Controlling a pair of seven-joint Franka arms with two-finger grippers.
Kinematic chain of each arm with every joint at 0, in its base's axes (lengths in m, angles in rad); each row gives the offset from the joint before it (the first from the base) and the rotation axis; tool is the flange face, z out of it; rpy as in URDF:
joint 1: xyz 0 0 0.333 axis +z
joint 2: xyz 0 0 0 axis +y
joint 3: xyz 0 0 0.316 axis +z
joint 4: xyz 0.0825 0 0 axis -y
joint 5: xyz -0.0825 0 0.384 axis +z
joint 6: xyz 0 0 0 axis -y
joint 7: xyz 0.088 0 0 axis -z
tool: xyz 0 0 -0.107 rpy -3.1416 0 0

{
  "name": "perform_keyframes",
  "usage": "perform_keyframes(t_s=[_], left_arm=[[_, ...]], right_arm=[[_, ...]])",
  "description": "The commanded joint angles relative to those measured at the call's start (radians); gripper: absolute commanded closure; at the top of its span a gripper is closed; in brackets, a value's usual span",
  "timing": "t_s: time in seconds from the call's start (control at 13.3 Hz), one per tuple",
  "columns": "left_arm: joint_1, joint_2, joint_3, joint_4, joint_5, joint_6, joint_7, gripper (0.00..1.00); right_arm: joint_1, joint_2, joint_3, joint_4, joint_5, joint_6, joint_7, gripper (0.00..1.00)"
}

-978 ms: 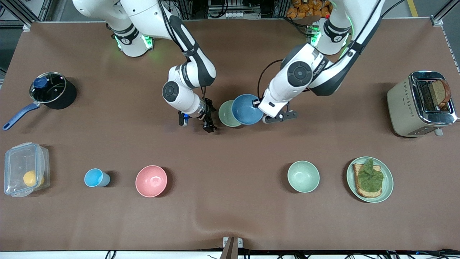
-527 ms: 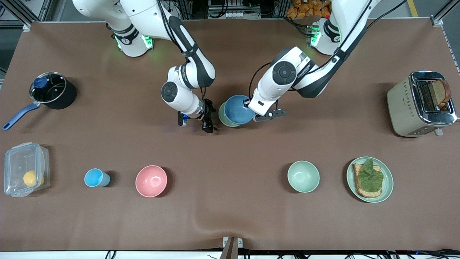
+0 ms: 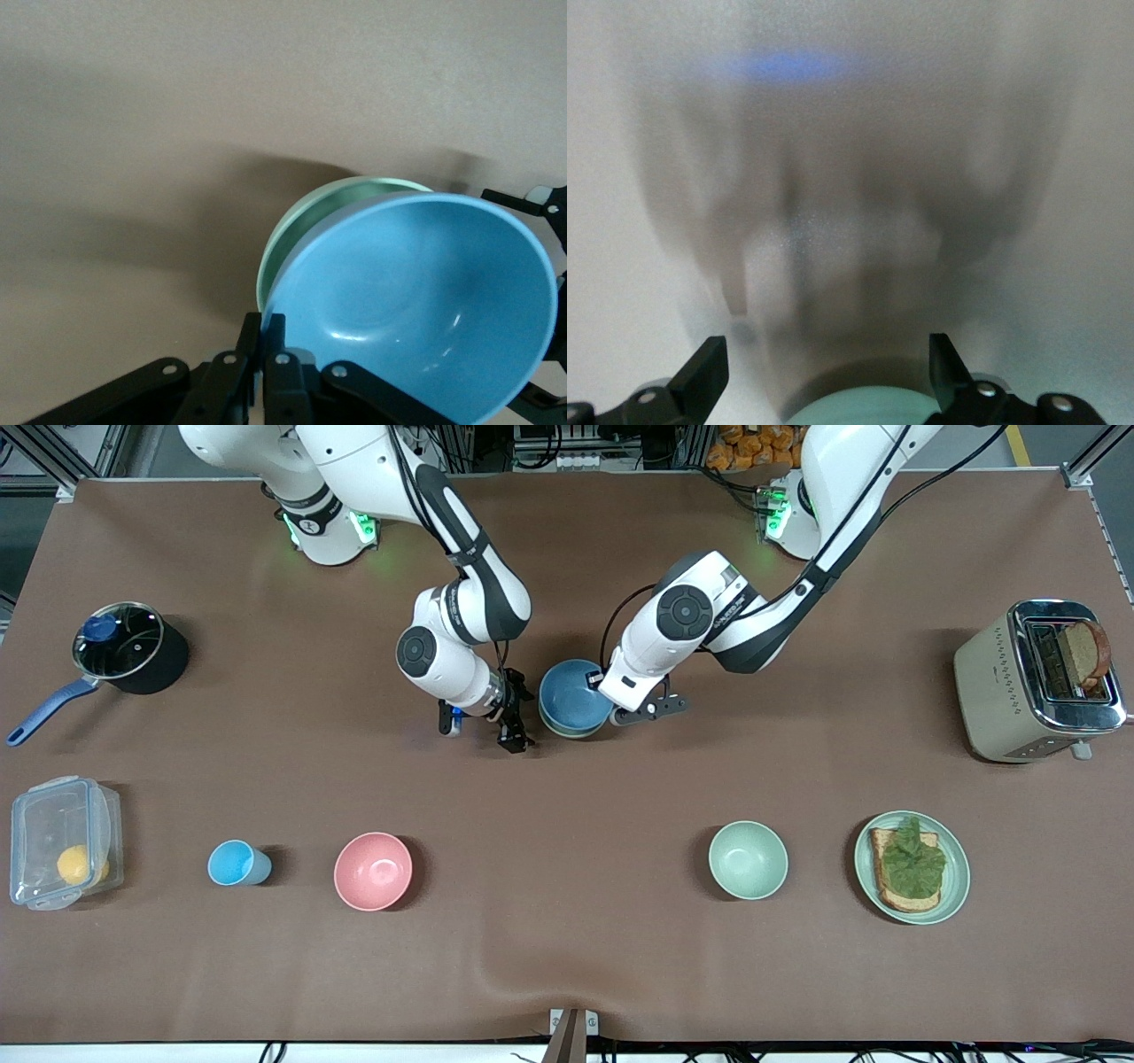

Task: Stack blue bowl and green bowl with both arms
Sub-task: 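Lower the blue bowl into the green bowl with the left gripper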

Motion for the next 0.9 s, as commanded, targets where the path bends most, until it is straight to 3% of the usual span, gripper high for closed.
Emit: perform_keyframes(t_s=[0.0,0.3,0.83], left_arm=[[-0.015,0.021,0.010,0.006,0.032,0.029,-0.037,1.00],[-0.024,0.055,0.013,0.012,0.100,0.053,-0.079,1.00],[-0.026,0.093,0.013,0.017,0.118,0.081,-0.122,1.00]], right_arm=[[-0.001,-0.008,0.003,0.001,0.029,-0.003,-0.007,0.00],[-0.001,-0.016,0.002,0.001,0.029,-0.013,-0.007,0.00],[-0.001,-0.022,0.002,-0.001,0.029,-0.013,-0.007,0.00]])
